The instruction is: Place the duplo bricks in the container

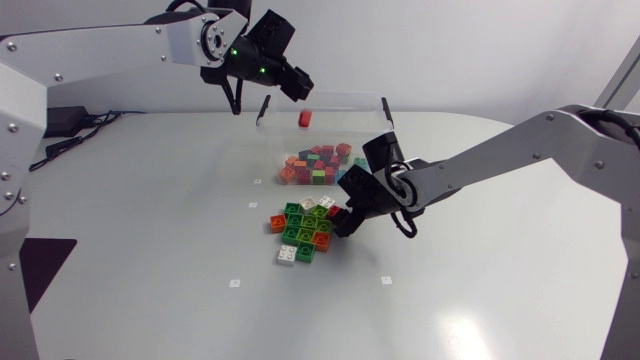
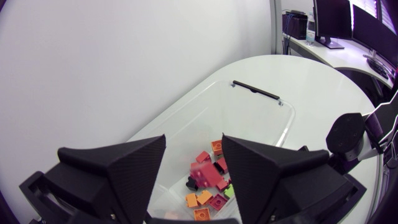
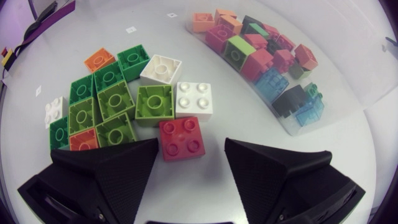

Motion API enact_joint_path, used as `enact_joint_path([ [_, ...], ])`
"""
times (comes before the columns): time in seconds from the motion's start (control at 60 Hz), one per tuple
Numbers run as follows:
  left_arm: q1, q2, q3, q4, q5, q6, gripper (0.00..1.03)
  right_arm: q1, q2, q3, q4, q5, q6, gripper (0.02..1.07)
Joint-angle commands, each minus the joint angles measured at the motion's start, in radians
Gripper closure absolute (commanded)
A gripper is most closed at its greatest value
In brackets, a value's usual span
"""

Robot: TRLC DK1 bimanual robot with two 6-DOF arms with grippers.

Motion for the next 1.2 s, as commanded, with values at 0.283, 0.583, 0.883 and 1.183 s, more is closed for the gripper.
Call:
enact_joint_path([
  [0.283, 0.009, -0.081, -0.058, -0.026, -0.006, -0.016, 0.11, 0.007, -0.091, -0.094, 0.004, -0.022, -0.011, 0.72],
  [0.583, 0.04, -0.317, -0.374, -0.034, 0.012, 0.106, 0.11, 0.007, -0.289, -0.19, -0.023, -0.02, 0.013, 0.72],
  [0.883, 0.054, -0.412, -0.645, -0.1, 0.036, 0.315, 0.11, -0.006, -0.474, -0.192, -0.114, -0.017, 0.047, 0.73],
  [1.183, 0.089, -0.374, -0.767, -0.107, 0.072, 0.479, 0.11, -0.028, -0.574, -0.127, -0.178, -0.017, 0.112, 0.73],
])
